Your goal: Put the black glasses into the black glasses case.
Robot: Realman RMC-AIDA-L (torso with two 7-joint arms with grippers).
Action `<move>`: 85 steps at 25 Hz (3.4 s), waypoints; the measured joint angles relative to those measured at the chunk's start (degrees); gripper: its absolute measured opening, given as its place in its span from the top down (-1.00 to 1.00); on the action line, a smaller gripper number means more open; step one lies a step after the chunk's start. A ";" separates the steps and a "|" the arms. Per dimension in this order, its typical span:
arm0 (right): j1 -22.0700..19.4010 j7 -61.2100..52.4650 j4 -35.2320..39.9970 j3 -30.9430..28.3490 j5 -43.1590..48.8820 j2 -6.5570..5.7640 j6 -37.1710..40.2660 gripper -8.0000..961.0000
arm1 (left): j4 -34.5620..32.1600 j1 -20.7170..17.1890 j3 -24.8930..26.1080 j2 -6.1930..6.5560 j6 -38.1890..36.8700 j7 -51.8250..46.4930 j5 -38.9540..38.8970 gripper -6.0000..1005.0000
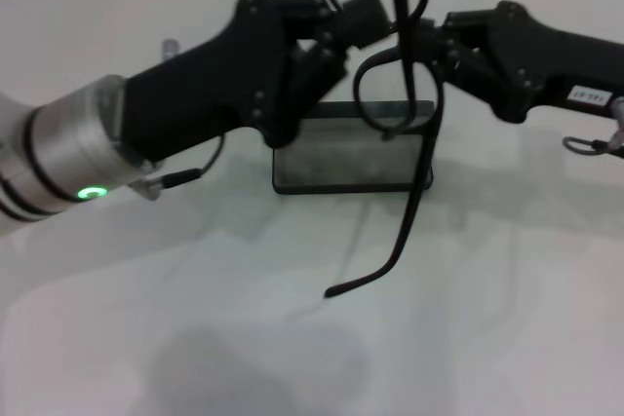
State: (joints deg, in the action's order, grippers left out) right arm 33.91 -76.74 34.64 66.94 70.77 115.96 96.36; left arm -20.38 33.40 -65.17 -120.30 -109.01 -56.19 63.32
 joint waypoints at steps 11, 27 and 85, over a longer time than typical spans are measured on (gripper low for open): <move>-4.05 4.31 0.00 -17.60 -2.67 -0.25 16.85 0.83 | -0.11 -1.81 -0.28 0.53 -0.59 -0.24 -0.95 0.91; 6.57 29.53 -23.69 -14.04 -14.80 0.23 20.89 0.83 | 0.03 3.60 -15.23 -0.39 0.32 4.05 0.21 0.91; 8.39 33.86 -25.73 6.03 -18.47 0.23 5.28 0.81 | 4.03 2.78 -26.10 -0.36 0.20 4.14 -22.39 0.91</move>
State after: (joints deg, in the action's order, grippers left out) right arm 42.31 -42.88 8.92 72.98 52.31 116.19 101.63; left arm -16.36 36.18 -91.27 -120.66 -108.80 -52.05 40.93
